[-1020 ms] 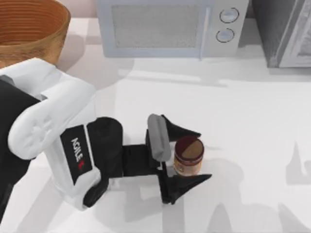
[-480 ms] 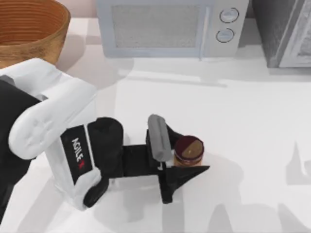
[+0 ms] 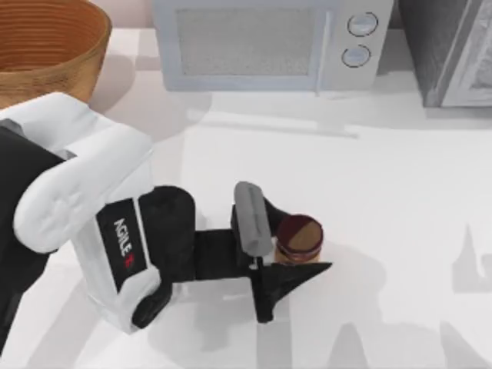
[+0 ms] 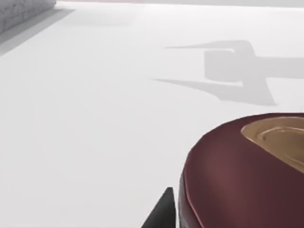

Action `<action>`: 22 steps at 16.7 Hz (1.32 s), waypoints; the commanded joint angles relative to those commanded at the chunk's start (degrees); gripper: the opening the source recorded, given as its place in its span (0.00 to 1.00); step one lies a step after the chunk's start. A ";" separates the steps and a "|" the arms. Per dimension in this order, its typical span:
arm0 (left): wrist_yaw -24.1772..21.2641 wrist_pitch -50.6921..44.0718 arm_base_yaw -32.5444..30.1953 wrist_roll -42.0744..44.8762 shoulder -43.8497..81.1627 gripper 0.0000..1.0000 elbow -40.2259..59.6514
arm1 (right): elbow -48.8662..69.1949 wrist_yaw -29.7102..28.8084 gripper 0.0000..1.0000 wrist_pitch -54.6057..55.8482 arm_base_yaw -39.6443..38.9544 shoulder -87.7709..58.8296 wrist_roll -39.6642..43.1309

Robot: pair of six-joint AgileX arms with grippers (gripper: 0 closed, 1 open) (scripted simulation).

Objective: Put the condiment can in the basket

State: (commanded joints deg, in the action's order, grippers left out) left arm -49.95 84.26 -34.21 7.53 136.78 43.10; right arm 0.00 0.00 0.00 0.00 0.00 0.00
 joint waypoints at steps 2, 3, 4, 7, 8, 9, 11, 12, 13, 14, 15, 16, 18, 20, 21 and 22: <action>0.00 0.00 0.00 0.00 0.00 0.00 0.00 | 0.00 0.00 1.00 0.00 0.00 0.00 0.00; -0.04 0.00 0.10 0.05 -0.11 0.00 -0.08 | 0.00 0.00 1.00 0.00 0.00 0.00 0.00; -0.04 0.00 0.10 0.05 -0.11 0.00 -0.08 | 0.00 0.00 1.00 0.00 0.00 0.00 0.00; 0.75 -3.43 3.44 -0.87 -1.54 0.00 3.00 | 0.00 0.00 1.00 0.00 0.00 0.00 0.00; 0.78 -5.72 5.51 -1.08 -2.44 0.00 5.17 | 0.00 0.00 1.00 0.00 0.00 0.00 0.00; 0.53 -8.48 7.74 -1.15 -3.48 0.00 7.92 | 0.00 0.00 1.00 0.00 0.00 0.00 0.00; -0.88 -14.95 11.78 -0.86 -5.97 0.00 15.18 | 0.00 0.00 1.00 0.00 0.00 0.00 0.00; -1.98 -18.29 13.43 -0.54 -7.36 0.00 19.65 | 0.00 0.00 1.00 0.00 0.00 0.00 0.00; -3.25 -21.43 14.70 -0.13 -8.76 0.00 24.61 | 0.00 0.00 1.00 0.00 0.00 0.00 0.00; -4.56 -24.12 15.65 0.34 -10.01 0.00 29.59 | 0.00 0.00 1.00 0.00 0.00 0.00 0.00; -5.71 -26.48 16.78 0.75 -10.91 0.00 34.02 | 0.00 0.00 1.00 0.00 0.00 0.00 0.00; -6.75 -28.54 18.14 1.11 -11.62 0.00 37.87 | 0.00 0.00 1.00 0.00 0.00 0.00 0.00; -8.55 -32.71 21.45 1.57 -13.02 0.00 43.77 | 0.00 0.00 1.00 0.00 0.00 0.00 0.00; -9.88 -37.23 24.73 1.73 -14.53 0.00 47.24 | 0.00 0.00 1.00 0.00 0.00 0.00 0.00; -10.28 -39.56 26.34 1.65 -15.02 0.00 48.11 | 0.00 0.00 1.00 0.00 0.00 0.00 0.00; -10.49 -41.93 28.19 1.51 -15.25 0.00 48.58 | 0.00 0.00 1.00 0.00 0.00 0.00 0.00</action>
State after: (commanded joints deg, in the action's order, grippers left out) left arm -60.45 42.33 -6.02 9.05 121.53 91.68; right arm 0.00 0.00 0.00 0.00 0.00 0.00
